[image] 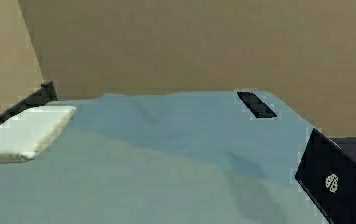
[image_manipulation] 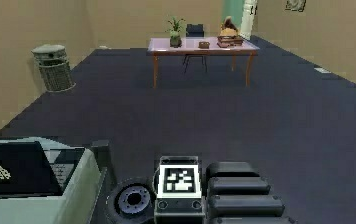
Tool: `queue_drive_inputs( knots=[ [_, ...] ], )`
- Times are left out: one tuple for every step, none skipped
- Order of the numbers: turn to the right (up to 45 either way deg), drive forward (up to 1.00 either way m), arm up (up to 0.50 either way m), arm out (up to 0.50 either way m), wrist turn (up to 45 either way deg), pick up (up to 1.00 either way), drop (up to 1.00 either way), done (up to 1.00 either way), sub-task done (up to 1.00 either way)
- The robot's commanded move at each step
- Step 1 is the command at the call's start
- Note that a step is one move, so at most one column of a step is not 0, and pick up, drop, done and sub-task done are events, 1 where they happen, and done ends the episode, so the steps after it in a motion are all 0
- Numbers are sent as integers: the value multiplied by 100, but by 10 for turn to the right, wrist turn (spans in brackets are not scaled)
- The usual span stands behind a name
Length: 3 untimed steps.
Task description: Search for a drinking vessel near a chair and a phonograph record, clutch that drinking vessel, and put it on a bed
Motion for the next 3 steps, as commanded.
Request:
queue_drive_inputs(
  knots=[
    [-90,0,0,0,0,0,0,0,0],
    [330,0,0,0,0,0,0,0,0],
    [0,5,0,0,0,0,0,0,0]
  ],
)
